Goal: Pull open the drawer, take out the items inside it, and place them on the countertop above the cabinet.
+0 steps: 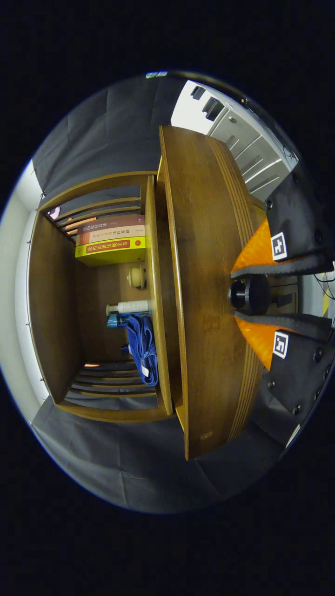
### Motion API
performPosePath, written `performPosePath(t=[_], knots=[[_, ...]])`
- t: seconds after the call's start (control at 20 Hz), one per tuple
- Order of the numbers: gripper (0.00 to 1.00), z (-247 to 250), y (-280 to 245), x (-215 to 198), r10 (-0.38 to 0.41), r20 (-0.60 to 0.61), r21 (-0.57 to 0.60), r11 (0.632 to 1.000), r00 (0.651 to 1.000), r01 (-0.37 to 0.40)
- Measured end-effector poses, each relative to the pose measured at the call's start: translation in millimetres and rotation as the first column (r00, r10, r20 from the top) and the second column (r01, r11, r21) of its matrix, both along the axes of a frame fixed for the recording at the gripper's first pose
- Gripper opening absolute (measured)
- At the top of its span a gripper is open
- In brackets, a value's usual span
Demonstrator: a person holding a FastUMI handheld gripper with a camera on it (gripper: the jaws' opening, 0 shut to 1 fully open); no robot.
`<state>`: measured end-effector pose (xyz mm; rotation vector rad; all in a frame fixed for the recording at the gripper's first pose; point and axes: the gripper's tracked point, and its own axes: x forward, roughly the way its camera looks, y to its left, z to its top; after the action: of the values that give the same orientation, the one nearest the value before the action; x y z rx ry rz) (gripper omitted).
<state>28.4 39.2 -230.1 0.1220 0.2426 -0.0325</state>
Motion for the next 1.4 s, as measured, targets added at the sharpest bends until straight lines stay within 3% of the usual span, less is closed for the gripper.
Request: performPosePath(t=[0.65, 0.8, 1.1, 1.2, 1.4], knots=[[0.42, -6.0, -0.9, -3.1, 0.01, 0.032, -0.038, 0.999, 0.999, -0.009], [0.47, -8.6, -0.4, -3.4, 0.014, 0.03, -0.039, 0.999, 0.999, -0.013], [0.79, -13.5, -3.3, -8.3, 0.023, 0.008, -0.017, 1.0, 1.0, -0.022], [0.91, 2.4, -17.0, -17.8, -0.019, 0.041, -0.03, 0.999, 0.999, 0.021], [0.95, 85.2, -35.8, -27.9, -0.072, 0.207, -0.056, 0.995, 0.976, 0.085]])
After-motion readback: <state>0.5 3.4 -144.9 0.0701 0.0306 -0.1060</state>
